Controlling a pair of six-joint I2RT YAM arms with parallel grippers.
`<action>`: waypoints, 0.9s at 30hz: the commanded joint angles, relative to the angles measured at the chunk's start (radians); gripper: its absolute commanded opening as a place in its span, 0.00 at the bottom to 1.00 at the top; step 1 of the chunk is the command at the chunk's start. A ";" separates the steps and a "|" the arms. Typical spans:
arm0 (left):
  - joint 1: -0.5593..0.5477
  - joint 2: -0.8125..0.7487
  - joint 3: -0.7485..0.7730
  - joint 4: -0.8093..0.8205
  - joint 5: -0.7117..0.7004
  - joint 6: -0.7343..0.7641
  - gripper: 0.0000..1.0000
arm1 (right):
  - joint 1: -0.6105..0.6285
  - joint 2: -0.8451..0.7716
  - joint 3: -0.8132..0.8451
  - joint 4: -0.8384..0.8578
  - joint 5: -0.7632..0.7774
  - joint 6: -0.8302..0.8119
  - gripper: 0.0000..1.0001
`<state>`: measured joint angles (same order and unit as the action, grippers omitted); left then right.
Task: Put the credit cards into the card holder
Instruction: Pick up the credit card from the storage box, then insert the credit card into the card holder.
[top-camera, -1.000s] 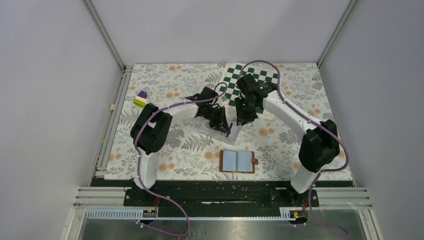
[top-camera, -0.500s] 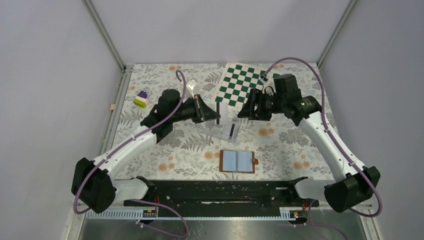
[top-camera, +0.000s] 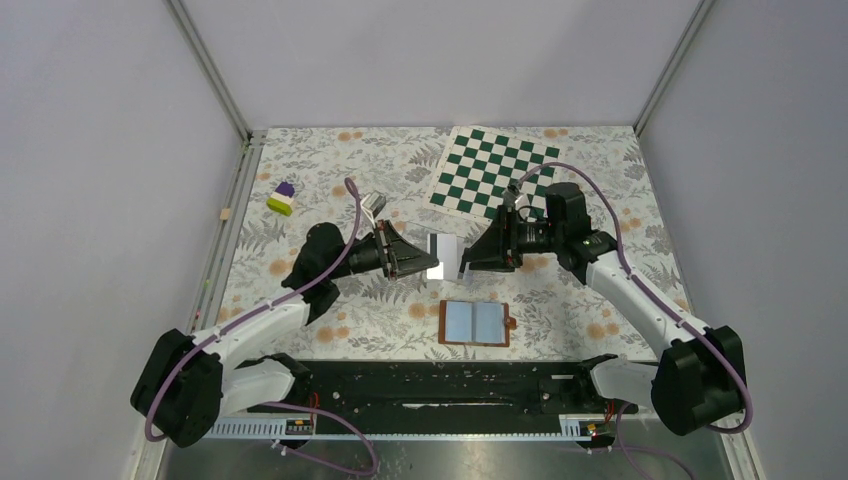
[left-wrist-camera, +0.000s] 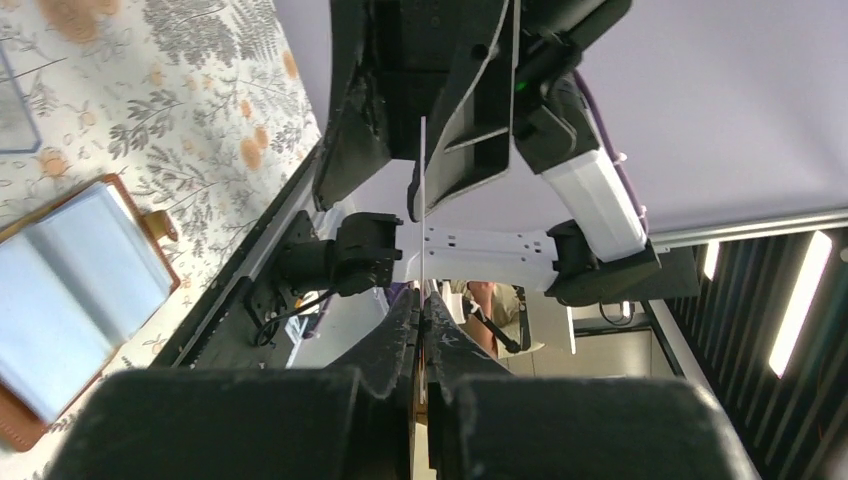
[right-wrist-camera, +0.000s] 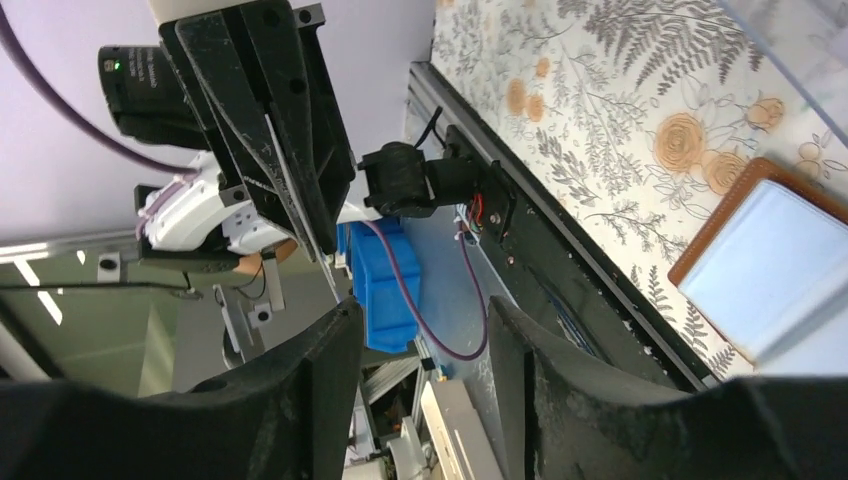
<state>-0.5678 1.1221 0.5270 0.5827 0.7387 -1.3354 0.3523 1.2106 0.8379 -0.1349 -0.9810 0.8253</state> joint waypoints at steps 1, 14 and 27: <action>0.000 -0.010 0.037 0.093 0.068 -0.029 0.00 | 0.002 -0.021 -0.018 0.195 -0.109 0.088 0.55; -0.001 0.020 0.059 0.106 0.085 -0.047 0.00 | 0.079 0.056 -0.033 0.479 -0.156 0.278 0.42; -0.001 0.011 0.058 -0.027 0.067 0.025 0.41 | 0.106 0.050 -0.066 0.414 -0.125 0.196 0.00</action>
<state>-0.5667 1.1519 0.5442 0.6147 0.8116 -1.3777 0.4461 1.2823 0.7795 0.3485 -1.1187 1.1172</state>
